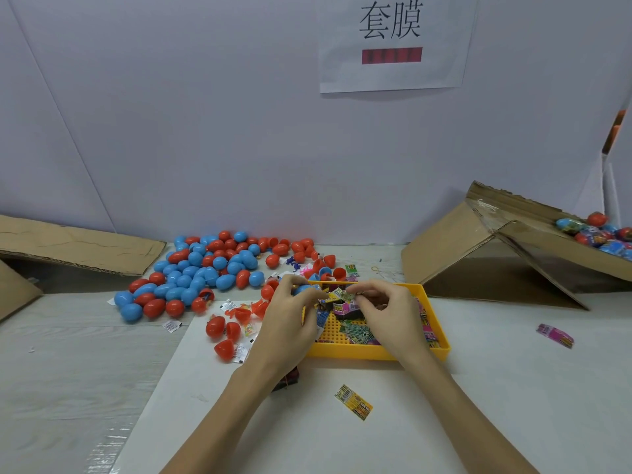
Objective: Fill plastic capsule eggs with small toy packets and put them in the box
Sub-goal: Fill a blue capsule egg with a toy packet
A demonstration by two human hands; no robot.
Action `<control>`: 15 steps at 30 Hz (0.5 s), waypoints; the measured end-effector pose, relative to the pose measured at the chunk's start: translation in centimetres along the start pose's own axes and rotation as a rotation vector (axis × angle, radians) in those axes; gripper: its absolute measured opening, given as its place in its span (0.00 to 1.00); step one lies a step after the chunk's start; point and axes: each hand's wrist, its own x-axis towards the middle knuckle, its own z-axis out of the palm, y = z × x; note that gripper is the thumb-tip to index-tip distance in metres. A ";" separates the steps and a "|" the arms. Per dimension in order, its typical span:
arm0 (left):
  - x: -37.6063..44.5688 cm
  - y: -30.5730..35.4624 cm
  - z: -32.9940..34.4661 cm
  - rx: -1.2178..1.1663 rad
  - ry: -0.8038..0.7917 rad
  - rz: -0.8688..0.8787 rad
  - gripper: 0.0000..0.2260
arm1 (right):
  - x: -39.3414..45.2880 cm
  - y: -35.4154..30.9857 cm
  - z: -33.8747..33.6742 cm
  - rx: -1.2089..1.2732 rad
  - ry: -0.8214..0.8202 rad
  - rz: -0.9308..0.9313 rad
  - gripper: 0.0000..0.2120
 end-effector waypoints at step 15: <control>0.2 0.1 0.0 -0.234 0.028 -0.080 0.09 | 0.1 -0.4 -0.3 0.178 -0.250 0.003 0.15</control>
